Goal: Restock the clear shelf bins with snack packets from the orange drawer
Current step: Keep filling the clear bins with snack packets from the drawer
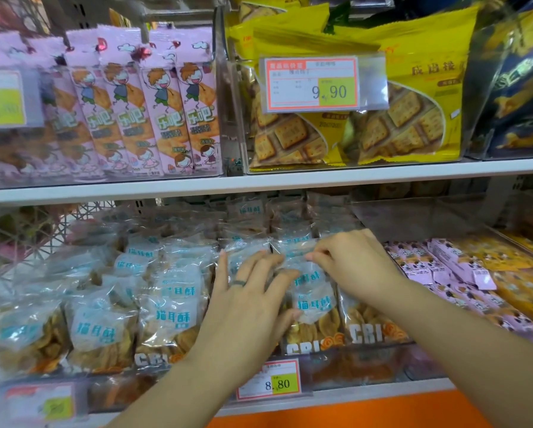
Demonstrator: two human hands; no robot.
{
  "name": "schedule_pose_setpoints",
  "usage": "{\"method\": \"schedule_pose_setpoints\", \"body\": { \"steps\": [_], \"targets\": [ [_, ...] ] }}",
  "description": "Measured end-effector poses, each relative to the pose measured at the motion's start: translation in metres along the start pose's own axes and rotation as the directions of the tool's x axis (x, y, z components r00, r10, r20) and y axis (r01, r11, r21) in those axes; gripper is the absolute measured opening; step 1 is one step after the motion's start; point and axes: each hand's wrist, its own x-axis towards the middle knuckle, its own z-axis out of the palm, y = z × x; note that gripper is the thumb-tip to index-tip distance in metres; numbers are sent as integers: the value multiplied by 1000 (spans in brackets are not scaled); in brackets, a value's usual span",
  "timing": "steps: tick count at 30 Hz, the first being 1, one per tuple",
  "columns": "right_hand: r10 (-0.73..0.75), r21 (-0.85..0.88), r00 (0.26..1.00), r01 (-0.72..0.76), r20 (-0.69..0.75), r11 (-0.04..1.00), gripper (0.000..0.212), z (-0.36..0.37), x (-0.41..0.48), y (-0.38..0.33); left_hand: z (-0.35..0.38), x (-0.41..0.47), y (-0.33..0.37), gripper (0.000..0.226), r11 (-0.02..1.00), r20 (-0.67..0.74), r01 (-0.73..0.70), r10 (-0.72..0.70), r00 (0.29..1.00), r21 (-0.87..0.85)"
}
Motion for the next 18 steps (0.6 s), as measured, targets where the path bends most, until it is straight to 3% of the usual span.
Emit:
{"method": "schedule_pose_setpoints", "body": {
  "steps": [3,5,8,10,13,16,18],
  "targets": [
    [16,28,1000,-15,-25,1000,35,-2,1,1,2,-4,7,53,995,100,-90,85,991,47],
    [22,127,995,-10,-95,992,18,-5,-6,1,3,-3,7,58,988,191,-127,107,976,93],
    [-58,199,980,96,-189,975,33,-4,-41,7,-1,1,-1,60,983,251,-148,116,961,113],
    [-168,130,977,184,-130,974,49,4,-76,15,-6,1,3,61,982,254,-161,130,958,103],
    [-153,-130,988,153,9,980,62,22,-103,29,-6,0,25,61,992,239,-101,79,968,80],
    [-153,-232,988,145,-20,962,60,27,-98,37,-5,5,44,65,984,236,-71,31,971,162],
    [-194,-308,981,176,-26,935,62,29,-92,42,-3,8,44,61,979,316,-81,18,948,187]
  ]
}}
